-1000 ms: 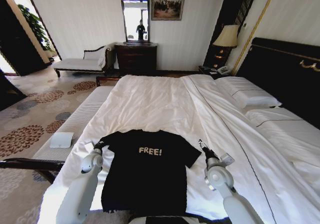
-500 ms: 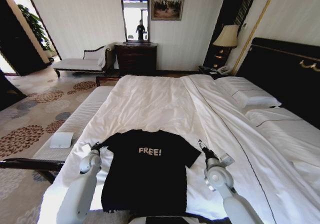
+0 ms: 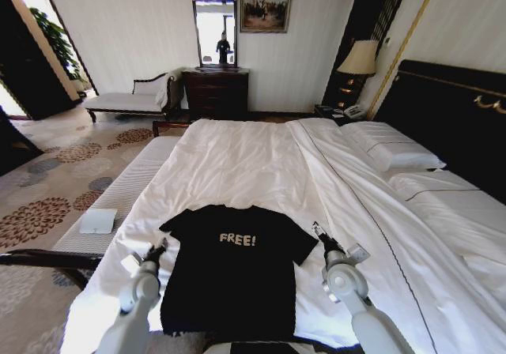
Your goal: Fold the clothes on the bed.
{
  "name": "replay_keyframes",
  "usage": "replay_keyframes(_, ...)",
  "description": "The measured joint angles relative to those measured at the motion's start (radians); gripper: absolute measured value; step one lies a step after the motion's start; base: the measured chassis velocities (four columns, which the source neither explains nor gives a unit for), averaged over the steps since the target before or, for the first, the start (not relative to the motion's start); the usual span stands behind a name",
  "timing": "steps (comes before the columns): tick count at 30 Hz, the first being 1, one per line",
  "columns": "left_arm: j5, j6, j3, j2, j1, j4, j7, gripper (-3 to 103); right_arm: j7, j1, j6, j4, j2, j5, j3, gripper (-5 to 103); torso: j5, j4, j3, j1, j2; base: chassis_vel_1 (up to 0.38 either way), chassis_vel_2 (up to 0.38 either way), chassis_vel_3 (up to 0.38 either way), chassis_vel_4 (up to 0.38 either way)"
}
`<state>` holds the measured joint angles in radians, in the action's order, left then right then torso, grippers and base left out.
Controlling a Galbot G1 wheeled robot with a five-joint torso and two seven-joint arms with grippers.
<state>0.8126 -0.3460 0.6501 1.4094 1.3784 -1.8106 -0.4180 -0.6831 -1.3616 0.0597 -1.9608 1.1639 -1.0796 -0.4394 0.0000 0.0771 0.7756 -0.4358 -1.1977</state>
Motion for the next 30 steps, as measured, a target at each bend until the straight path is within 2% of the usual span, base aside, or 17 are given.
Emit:
replay_keyframes(2,0.021,-0.002,-0.003,0.007,-0.024,0.013,-0.002,86,0.0,-0.002,0.0,-0.006,-0.003,0.0,-0.001,100,0.0,0.0,0.0,0.0,0.0,0.0,0.0,0.0,0.0)
replay_keyframes(3,0.021,-0.002,-0.003,0.007,-0.024,0.013,-0.002,86,0.0,-0.002,0.0,-0.006,-0.003,0.0,-0.001,100,0.0,0.0,0.0,0.0,0.0,0.0,0.0,0.0,0.0)
replay_keyframes(5,0.036,-0.008,-0.006,0.008,-0.048,0.028,-0.002,76,0.0,-0.009,-0.001,-0.007,-0.008,0.0,-0.007,100,0.0,0.0,0.0,0.0,0.0,0.0,0.0,0.0,0.0)
replay_keyframes(7,0.038,-0.009,-0.008,0.008,-0.056,0.033,-0.002,76,0.001,-0.012,-0.001,-0.007,-0.01,0.0,-0.009,100,0.0,0.0,0.0,0.0,0.0,0.0,0.0,0.0,0.0)
replay_keyframes(11,0.039,-0.01,-0.015,0.015,-0.102,0.078,-0.001,54,0.003,-0.022,-0.008,-0.003,-0.012,0.002,-0.014,100,0.0,0.0001,0.0,0.0,0.0,0.0,0.0,0.0,0.0)
replay_keyframes(12,0.039,-0.01,-0.015,0.015,-0.102,0.078,-0.001,54,0.003,-0.022,-0.008,-0.003,-0.012,0.002,-0.014,100,0.0,0.0001,0.0,0.0,0.0,0.0,0.0,0.0,0.0)
replay_keyframes(14,0.038,-0.01,-0.016,0.021,-0.116,0.094,-0.001,43,0.004,-0.021,-0.01,0.0,-0.009,0.004,-0.014,100,0.0,0.0001,0.0,0.0,0.0,0.0,0.0,0.0,0.0)
replay_keyframes(17,0.036,-0.011,-0.018,0.024,-0.124,0.104,0.0,38,0.004,-0.02,-0.01,0.002,-0.007,0.005,-0.013,100,-0.0001,0.0,0.0,0.0,0.0,0.0,0.0,0.0,0.0)
replay_keyframes(21,0.031,-0.008,-0.016,0.026,-0.146,0.137,0.004,15,0.004,-0.021,-0.012,0.007,-0.005,0.011,-0.011,100,0.0,0.0001,0.0,0.0,0.0,0.0,0.0,0.0,0.0)
replay_keyframes(23,0.031,-0.007,-0.015,0.026,-0.15,0.145,0.005,15,0.004,-0.022,-0.012,0.008,-0.004,0.012,-0.011,100,-0.0001,0.0,0.0,0.0,0.0,0.0,0.0,0.0,0.0)
replay_keyframes(26,0.031,-0.001,-0.01,0.026,-0.159,0.158,0.007,3,0.005,-0.023,-0.013,0.012,-0.001,0.016,-0.009,100,-0.0001,0.0,0.0,0.0,0.0,0.0,0.0,0.0,0.0)
replay_keyframes(30,0.032,0.002,-0.006,0.025,-0.154,0.149,0.007,2,0.005,-0.022,-0.013,0.014,0.001,0.019,-0.006,100,-0.0002,0.0001,0.0,0.0,0.0,0.0,0.0,0.0,0.0)
